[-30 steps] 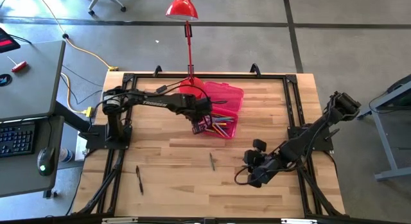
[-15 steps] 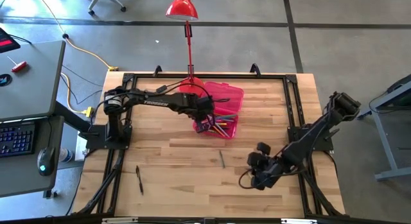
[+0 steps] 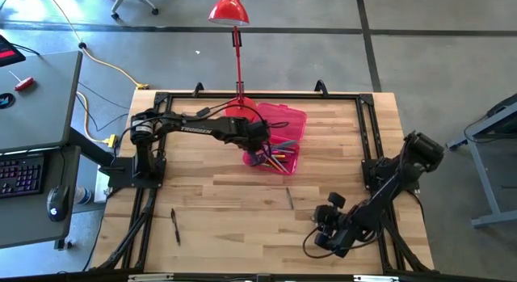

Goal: Pick & place school supplies into a supply box
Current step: Put the purple scissors into the pink supply box, then put the green crayon into the pink supply box

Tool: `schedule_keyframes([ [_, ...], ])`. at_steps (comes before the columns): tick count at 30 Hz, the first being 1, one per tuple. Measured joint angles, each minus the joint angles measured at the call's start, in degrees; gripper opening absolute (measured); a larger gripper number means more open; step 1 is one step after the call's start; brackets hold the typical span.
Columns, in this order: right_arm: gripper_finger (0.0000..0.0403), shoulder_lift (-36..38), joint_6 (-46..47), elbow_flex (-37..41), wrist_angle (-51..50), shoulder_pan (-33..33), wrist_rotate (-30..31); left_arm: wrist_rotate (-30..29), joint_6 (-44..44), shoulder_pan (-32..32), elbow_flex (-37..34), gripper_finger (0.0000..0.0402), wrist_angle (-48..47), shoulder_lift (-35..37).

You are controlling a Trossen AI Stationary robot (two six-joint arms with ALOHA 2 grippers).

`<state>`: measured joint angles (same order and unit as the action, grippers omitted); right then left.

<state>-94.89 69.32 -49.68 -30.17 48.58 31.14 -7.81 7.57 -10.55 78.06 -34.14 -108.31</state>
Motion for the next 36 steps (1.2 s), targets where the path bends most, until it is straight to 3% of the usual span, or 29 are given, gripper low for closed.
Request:
schedule_keyframes([
  [6,0.0103,-1.0,1.3,0.0,0.1,0.0,-0.4,0.7,7.2,0.0,0.0,0.0094,0.6,0.1],
  [17,0.0103,-1.0,2.7,0.0,0.7,0.0,-1.9,3.0,5.8,0.0,0.0,0.0132,1.6,-0.4],
  [36,0.0096,-8.3,5.2,-0.3,2.0,-0.1,-0.5,10.5,6.3,0.1,0.0,0.0122,1.5,12.9],
])
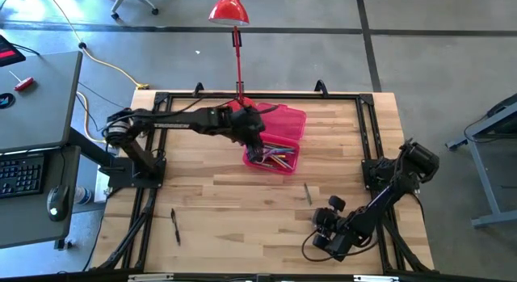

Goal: Pick & place school supplies into a supply box
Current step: Put the green crayon into the pink supply box

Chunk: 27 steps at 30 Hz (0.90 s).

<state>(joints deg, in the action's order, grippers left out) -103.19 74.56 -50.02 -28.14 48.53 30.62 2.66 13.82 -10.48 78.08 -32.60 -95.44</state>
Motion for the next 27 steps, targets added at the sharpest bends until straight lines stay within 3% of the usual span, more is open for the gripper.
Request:
schedule_keyframes([
  [7,0.0011,-0.1,-2.7,0.2,0.0,0.0,0.4,2.2,1.4,0.0,0.0,0.0117,-0.3,4.6],
  [13,0.0023,1.3,-7.4,-1.2,0.4,-1.9,2.6,7.2,2.7,0.0,0.0,0.0117,0.0,8.9],
  [19,0.0007,7.8,-26.0,-3.8,1.0,-8.3,18.1,6.8,3.0,0.0,0.0,0.0117,0.7,12.8],
  [23,0.0009,12.2,-39.3,-4.2,3.4,-17.1,27.6,6.6,3.0,0.0,0.0,0.0117,2.6,13.6],
  [25,0.0005,13.4,-46.3,-4.3,6.3,-22.8,26.4,6.7,3.0,0.0,0.0,0.0117,3.2,13.7],
  [27,0.0004,13.5,-54.0,-4.2,11.3,-28.7,19.0,7.0,3.0,0.0,0.0,0.0117,2.8,13.6],
])
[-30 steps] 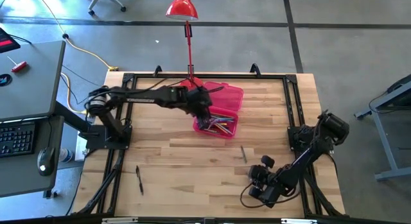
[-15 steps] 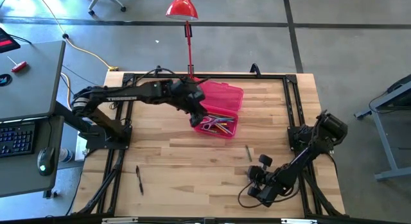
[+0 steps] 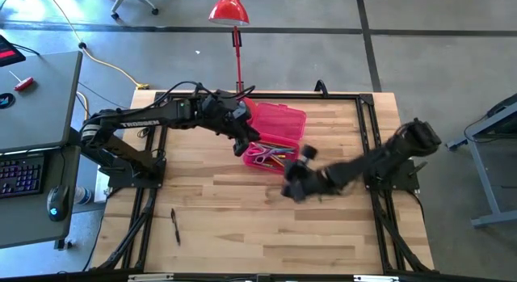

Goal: Pick & place school supplies into a supply box
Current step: Put the green crayon into the pink supply box

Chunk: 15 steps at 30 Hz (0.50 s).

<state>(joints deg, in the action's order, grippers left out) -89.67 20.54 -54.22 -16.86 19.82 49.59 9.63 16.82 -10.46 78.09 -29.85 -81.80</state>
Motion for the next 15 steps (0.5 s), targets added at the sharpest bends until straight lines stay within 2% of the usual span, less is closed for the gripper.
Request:
schedule_keyframes([
  [3,0.0008,-1.4,-7.4,0.0,8.6,-8.4,-18.2,0.1,0.0,0.0,0.0,0.0117,-0.3,0.0],
  [5,0.0008,-3.5,-10.9,-0.1,11.7,-12.6,-27.3,0.2,0.0,0.0,0.0,0.0117,-0.4,0.0],
  [10,0.0004,-7.1,-12.0,0.0,12.0,-18.0,-29.7,0.2,0.0,0.0,0.0,0.0117,-0.6,0.0],
  [15,0.0015,-8.5,-10.1,0.0,8.7,-19.5,-34.5,0.2,0.0,0.0,0.0,0.0117,-2.0,0.0],
])
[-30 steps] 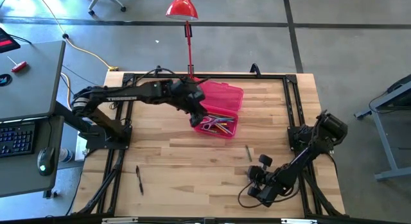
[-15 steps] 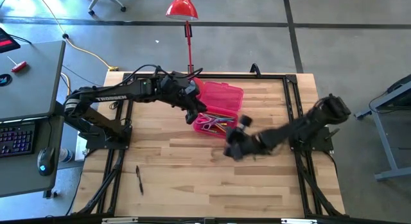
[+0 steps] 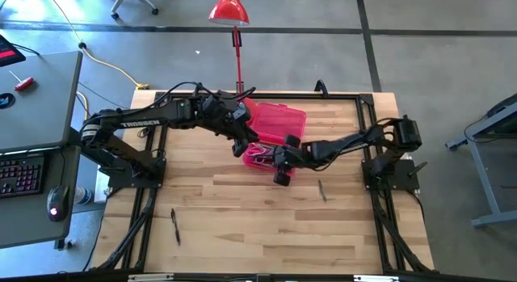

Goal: Pick & place school supplies into a supply box
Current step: Put the green crayon into the pink supply box, then put the dark green crayon into the pink supply box

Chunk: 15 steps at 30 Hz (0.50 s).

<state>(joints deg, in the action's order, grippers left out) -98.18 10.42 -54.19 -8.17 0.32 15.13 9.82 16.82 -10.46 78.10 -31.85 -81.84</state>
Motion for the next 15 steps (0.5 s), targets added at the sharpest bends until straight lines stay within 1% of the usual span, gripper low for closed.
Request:
schedule_keyframes([
  [3,0.0027,-0.1,-0.6,0.0,-0.6,0.1,-0.7,0.0,0.0,0.0,0.0,0.0117,0.0,0.0],
  [6,0.0046,0.0,-3.3,0.0,0.6,0.1,-0.6,0.0,0.0,0.0,0.0,0.0117,0.0,0.0],
  [9,0.0068,0.0,-3.8,0.0,1.5,0.2,0.4,-0.1,0.0,0.0,0.0,0.0117,0.0,0.0],
  [12,0.0085,0.8,-2.0,0.0,0.6,0.7,1.8,-0.3,0.0,0.0,0.0,0.0117,0.0,0.0],
  [15,0.0094,4.1,2.7,-0.1,-2.7,2.4,2.3,-0.3,0.0,0.0,0.0,0.0117,-0.1,0.0],
])
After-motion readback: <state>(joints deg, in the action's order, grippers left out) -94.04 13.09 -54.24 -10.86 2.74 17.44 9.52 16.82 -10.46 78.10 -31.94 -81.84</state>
